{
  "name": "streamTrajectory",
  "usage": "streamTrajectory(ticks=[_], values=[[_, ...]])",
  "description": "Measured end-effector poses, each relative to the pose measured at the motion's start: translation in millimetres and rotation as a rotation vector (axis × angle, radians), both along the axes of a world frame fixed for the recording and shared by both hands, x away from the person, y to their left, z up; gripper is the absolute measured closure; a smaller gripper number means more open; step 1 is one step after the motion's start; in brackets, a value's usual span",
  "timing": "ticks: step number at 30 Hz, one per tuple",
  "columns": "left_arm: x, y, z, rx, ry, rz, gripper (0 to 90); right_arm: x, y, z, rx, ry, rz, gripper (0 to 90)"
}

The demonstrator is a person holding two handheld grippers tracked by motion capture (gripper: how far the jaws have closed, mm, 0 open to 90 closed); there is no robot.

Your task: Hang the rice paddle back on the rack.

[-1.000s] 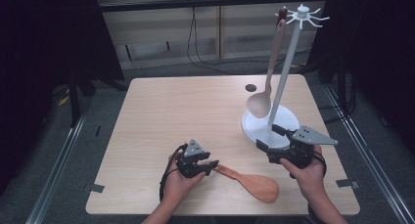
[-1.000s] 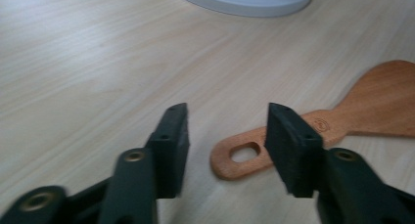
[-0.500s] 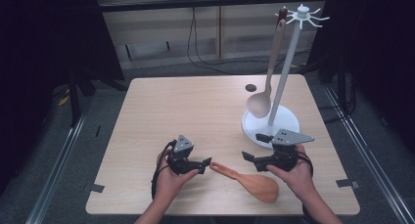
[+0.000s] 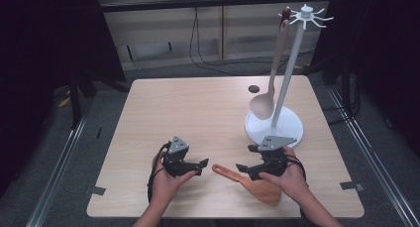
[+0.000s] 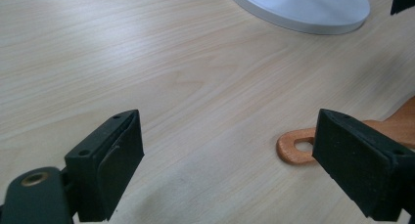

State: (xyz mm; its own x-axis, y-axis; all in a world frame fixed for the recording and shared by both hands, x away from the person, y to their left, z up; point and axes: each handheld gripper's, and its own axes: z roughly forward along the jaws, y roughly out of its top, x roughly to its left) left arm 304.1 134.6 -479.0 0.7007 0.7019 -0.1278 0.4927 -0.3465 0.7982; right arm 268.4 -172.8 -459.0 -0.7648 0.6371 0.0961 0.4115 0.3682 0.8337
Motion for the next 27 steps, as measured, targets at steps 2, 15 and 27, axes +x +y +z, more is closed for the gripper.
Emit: streamTrajectory(ticks=[2, 15, 27], values=[[-0.4, 2.0, -0.5, 0.003, -0.002, 0.008, 11.1, 0.9, 3.5, -2.5, -0.020, 0.012, 0.009, 19.8], [-0.1, 9.3, 0.2, -0.023, 0.004, 0.042, 10.5, 4.4, 18.9, -18.5, -0.101, 0.049, 0.056, 25.6], [0.2, 8.2, -0.2, -0.029, 0.003, 0.038, 10.4, 1.2, 29.4, -26.6, -0.160, 0.061, 0.080, 34.3]])
